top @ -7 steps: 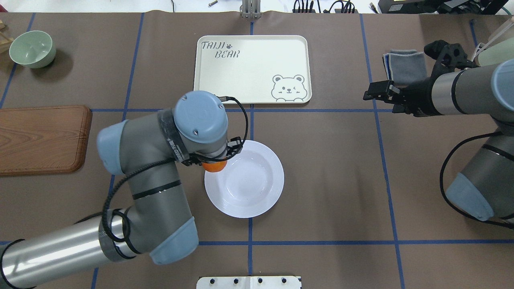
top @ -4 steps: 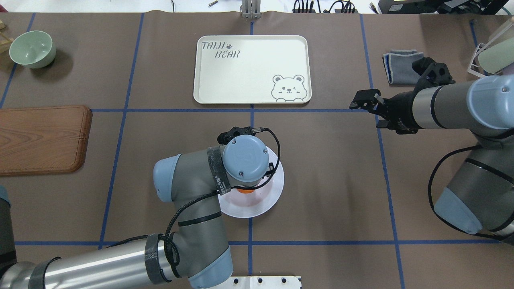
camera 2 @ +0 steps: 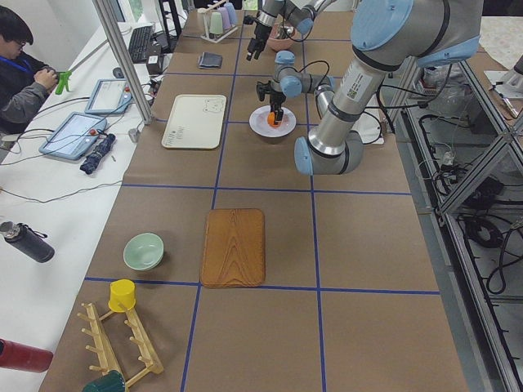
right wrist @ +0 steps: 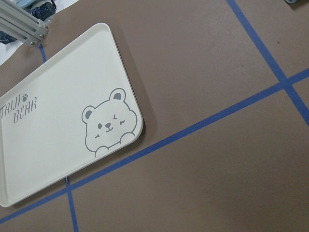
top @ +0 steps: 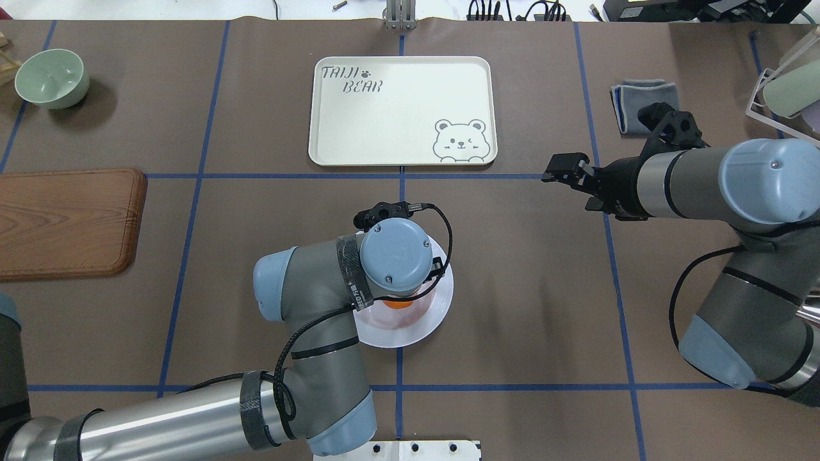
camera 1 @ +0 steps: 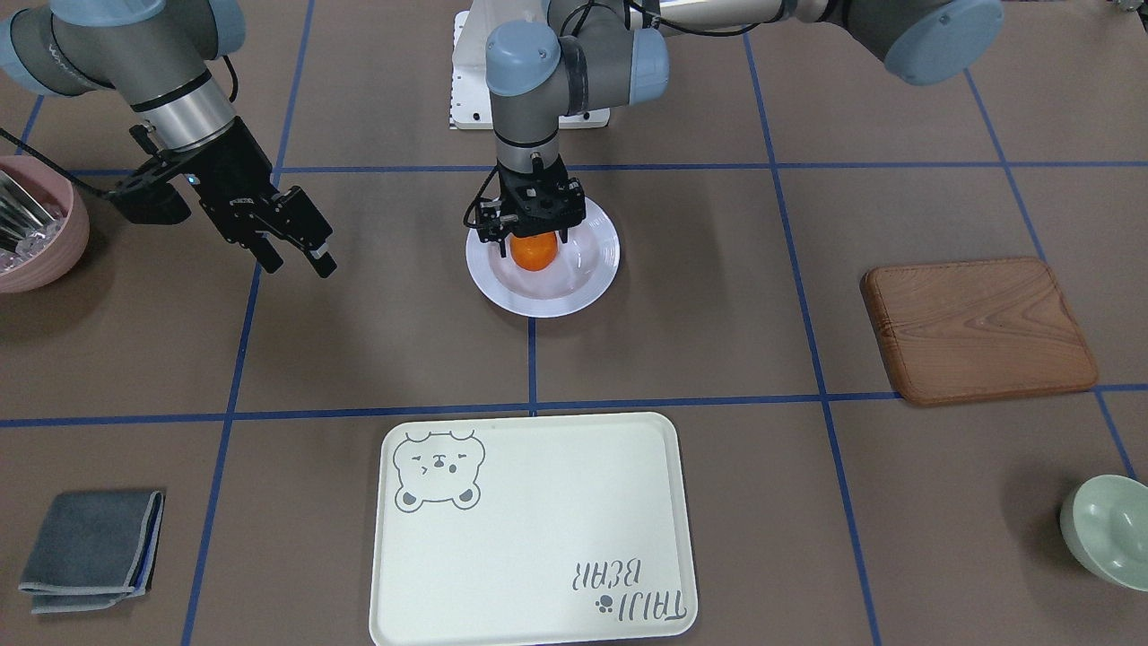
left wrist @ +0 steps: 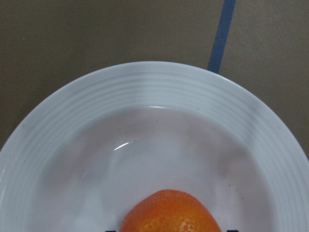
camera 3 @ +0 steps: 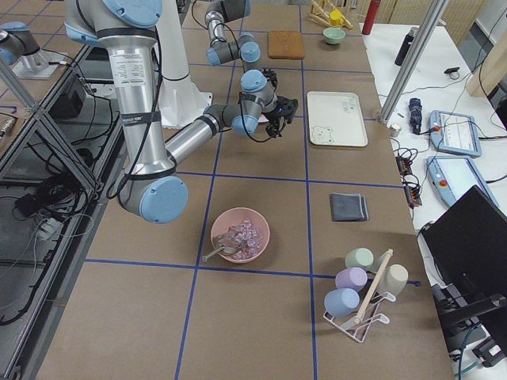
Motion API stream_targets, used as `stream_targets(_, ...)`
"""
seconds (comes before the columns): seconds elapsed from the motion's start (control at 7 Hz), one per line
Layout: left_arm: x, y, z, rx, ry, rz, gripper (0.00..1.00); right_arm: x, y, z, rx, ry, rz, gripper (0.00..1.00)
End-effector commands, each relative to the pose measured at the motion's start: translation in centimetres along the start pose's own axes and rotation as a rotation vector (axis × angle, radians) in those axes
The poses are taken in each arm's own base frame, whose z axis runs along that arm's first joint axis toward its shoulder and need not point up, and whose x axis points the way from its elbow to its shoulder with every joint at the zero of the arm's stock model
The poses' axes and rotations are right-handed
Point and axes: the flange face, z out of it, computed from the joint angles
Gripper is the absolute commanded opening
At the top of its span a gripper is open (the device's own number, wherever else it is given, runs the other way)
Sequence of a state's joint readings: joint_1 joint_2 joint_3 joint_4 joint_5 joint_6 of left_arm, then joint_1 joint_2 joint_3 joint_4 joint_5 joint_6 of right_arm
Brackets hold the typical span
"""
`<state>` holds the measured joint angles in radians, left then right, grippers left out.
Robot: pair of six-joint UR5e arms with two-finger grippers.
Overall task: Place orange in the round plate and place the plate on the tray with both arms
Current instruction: 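Carry the orange onto the white plate while right gripper approaches, then release the orange, withdraw left arm while right gripper lowers to plate rim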
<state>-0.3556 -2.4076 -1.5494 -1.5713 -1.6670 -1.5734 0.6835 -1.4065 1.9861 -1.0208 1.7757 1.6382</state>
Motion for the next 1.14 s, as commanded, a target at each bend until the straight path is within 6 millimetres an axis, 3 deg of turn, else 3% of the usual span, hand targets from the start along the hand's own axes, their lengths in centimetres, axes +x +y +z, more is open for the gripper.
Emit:
stream_targets(0.0, -3.1, -3.5, -6.1, 0.019, 0.060, 0.077, 0.98, -1.0, 2.6, 0.4, 0.002, -0.022, 0.031, 1.00)
stream_targets(0.14, -7.8, -8.2, -9.4, -0.010, 0.020, 0.090, 0.98, -1.7, 5.3, 0.8, 0.012, -0.040, 0.100, 1.00)
stream_targets(0.29, -13.2, -11.1, -11.9, -0.023, -0.025, 0.148, 0.98, -2.0, 8.6, 1.7, 0.027, -0.059, 0.157, 1.00)
stream_targets(0.43, -17.1, -15.5, -13.0, -0.006, -0.056, 0.185, 0.98, -2.3, 11.6, 2.1, 0.031, -0.112, 0.209, 1.00)
stream_targets(0.57, -22.3, -19.3, -12.4, -0.013, -0.109, 0.190, 0.98, -2.2, 14.6, 2.7, 0.044, -0.129, 0.271, 1.00)
stream_targets(0.71, -28.7, -24.0, -13.3, -0.034, -0.141, 0.302, 0.98, -1.9, 18.5, 3.2, 0.070, -0.149, 0.282, 0.99)
stream_targets(1.0, -40.0, -30.6, -15.4, -0.060, -0.179, 0.364, 0.98, -1.2, 23.9, 4.1, 0.065, -0.154, 0.329, 0.98)
